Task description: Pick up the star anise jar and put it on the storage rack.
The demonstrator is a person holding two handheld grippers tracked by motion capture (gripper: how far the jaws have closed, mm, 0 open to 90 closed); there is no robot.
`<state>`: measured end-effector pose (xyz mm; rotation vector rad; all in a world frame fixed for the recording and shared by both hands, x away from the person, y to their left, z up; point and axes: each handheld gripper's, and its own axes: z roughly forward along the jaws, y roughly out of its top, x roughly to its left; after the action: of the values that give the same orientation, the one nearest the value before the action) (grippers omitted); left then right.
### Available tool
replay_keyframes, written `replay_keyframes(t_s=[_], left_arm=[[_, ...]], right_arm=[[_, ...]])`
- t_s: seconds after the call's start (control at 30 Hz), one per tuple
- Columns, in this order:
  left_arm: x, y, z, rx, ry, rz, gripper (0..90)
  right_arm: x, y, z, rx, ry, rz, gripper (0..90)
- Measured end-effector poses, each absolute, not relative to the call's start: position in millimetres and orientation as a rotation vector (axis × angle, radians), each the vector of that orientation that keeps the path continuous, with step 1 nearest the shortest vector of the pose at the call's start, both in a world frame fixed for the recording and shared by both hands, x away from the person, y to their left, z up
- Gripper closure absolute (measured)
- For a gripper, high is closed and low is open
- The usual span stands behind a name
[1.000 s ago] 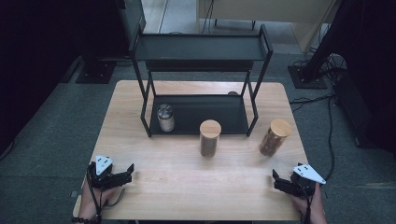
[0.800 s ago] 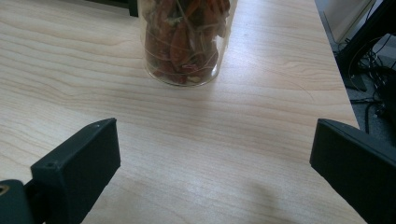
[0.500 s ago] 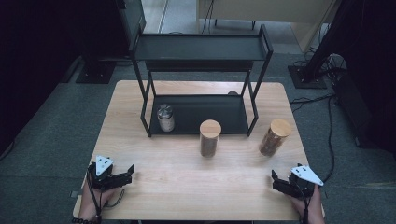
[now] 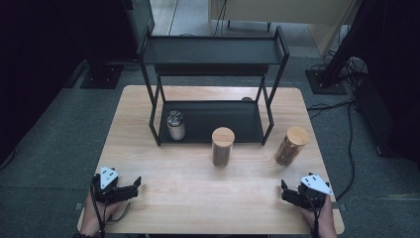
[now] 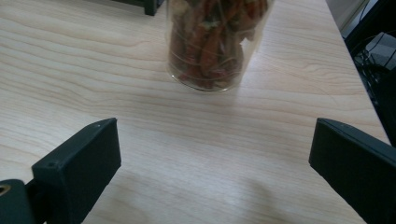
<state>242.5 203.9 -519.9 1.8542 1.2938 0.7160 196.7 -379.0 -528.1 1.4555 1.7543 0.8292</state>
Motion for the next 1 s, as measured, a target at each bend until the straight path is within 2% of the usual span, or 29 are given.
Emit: replay_keyframes(t_s=[1.0], left_arm=[[238.5,210.2,-519.8,1.819,1.298,0.68,0.4]], right_arm=[[213.4,-299.2,-526.4,1.389,1.874,0.946,2.1]])
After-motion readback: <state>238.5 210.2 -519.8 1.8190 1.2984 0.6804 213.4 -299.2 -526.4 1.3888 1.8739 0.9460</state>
